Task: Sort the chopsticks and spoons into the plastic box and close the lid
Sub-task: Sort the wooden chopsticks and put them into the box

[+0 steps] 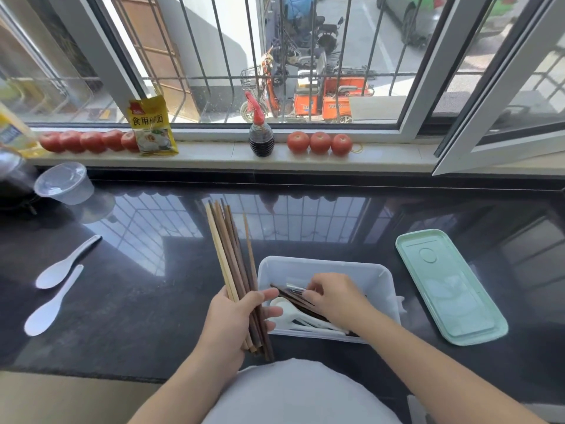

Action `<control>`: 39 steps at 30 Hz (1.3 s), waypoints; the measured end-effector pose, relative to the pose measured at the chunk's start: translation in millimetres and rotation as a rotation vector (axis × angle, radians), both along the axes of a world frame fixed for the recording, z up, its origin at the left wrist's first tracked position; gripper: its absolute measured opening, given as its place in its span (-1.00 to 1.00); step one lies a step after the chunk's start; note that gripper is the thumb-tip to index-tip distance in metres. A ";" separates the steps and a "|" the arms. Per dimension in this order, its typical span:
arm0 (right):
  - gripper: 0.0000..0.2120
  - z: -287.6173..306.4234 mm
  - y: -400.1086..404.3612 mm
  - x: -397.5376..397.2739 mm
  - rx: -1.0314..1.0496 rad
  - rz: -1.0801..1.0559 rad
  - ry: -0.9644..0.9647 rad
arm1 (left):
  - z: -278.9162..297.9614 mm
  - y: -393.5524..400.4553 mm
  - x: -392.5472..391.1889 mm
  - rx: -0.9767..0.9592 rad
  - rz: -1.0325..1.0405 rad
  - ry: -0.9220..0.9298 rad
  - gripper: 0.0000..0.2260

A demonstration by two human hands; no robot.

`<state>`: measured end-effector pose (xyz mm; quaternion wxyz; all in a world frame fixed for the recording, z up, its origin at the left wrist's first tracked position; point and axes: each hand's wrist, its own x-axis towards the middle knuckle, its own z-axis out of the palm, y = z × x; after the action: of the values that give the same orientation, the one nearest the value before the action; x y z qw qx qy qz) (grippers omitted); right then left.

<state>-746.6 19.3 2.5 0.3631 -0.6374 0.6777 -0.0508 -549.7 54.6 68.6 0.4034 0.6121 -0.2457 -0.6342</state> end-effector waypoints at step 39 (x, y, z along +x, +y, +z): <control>-0.73 -18.9 3.9 -6.9 -0.021 -0.466 -0.275 | -26.3 -52.9 -32.8 -0.033 -0.258 -0.101 -0.91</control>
<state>-753.5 23.3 -16.4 0.4236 -0.4552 0.7498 -0.2261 -582.5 1.8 42.3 0.3154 0.5998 -0.3527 -0.6453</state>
